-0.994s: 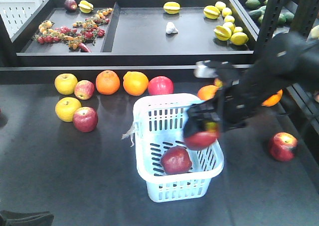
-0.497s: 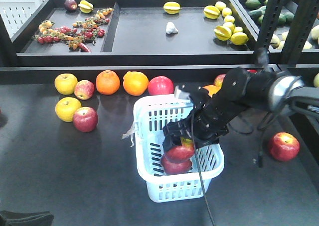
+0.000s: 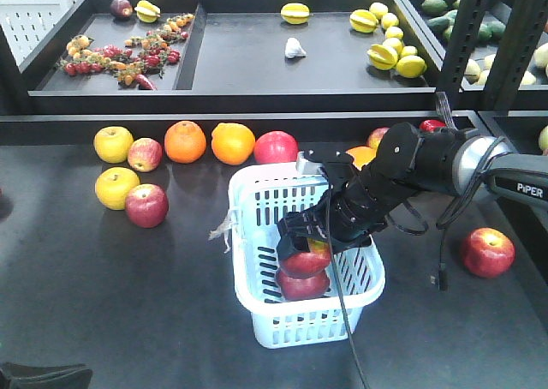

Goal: Pick three apples into basket with both arms
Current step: 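Move the apple over the basket and open the right gripper, then move the right gripper to a third red apple and grasp it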

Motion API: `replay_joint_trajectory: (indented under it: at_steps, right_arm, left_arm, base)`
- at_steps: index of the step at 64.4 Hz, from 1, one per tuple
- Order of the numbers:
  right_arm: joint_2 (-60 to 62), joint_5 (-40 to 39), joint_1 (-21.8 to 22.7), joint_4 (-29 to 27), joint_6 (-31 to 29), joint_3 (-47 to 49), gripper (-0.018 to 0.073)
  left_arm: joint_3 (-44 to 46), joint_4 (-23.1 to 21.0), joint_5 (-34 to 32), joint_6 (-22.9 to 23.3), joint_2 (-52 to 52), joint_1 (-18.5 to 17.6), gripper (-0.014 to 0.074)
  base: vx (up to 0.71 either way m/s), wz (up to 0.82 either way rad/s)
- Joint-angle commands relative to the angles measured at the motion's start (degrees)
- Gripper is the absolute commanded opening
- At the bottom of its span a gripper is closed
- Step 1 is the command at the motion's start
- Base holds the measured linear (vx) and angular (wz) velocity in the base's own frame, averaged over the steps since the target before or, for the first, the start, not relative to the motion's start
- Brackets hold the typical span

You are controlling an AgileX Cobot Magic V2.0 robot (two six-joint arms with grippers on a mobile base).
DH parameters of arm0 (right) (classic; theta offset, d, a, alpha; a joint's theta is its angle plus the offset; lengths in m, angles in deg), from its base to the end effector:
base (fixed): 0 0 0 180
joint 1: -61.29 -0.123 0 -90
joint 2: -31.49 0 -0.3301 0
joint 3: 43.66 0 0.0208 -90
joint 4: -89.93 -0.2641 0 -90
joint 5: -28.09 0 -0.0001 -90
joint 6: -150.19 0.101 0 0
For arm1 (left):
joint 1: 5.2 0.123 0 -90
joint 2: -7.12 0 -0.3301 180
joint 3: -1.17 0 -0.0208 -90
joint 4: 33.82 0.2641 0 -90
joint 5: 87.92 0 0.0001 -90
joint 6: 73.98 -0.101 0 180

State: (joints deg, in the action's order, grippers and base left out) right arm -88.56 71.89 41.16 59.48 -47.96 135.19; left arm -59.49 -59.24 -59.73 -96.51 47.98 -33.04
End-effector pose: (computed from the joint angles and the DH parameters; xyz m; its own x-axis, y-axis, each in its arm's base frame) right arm 0.3944 0.1823 0.2004 -0.9198 -0.2530 -0.3001 -0.3543 0.8640 0.3578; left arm 0.0716 -0.0610 0.2465 -0.5385 0.2806 -0.7945 0.5980 0.7916 -0.1258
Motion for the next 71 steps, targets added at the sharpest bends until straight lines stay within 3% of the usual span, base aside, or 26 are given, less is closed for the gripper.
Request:
replay_joint_trajectory:
  at_steps: [1, 11, 28, 35, 42, 57, 71]
  right_arm:
    - [2.9, -1.2, 0.1, -1.6, -0.6, 1.6, 0.0639]
    - [2.9, -1.0, 0.1, -1.6, -0.5, 1.6, 0.0676]
    - [3.5, 3.1, 0.2, -1.4, -0.3, 3.4, 0.0618]
    - [5.6, 6.6, 0.2, -0.7, 0.2, 4.5, 0.0538]
    - [9.0, 11.1, 0.2, 1.2, 1.9, 4.8, 0.0403]
    - [17.0, 17.5, 0.2, 11.3, 5.1, 4.6, -0.0011]
    - [25.6, 18.5, 2.4, 19.9, 9.8, 4.5, -0.0008]
  left_arm:
    - [1.4, -1.4, -3.0, 0.3, -0.1, -0.2, -0.0007]
    - [1.4, -1.4, -3.0, 0.3, -0.1, -0.2, -0.0007]
    - [1.4, -1.4, -3.0, 0.3, -0.1, -0.2, -0.0006]
    - [1.4, -1.4, -3.0, 0.3, -0.1, -0.2, -0.0006]
    - [1.4, -1.4, -3.0, 0.3, -0.1, -0.2, -0.0006]
    - [1.4, -1.4, -3.0, 0.3, -0.1, -0.2, -0.0006]
    - [1.4, -1.4, -3.0, 0.3, -0.1, -0.2, -0.0006]
  base:
    - [0.0, 0.0]
    - [0.0, 0.0]
    - [0.0, 0.0]
    - [0.0, 0.0]
    - [0.0, 0.0]
    - [0.0, 0.0]
    - [0.0, 0.0]
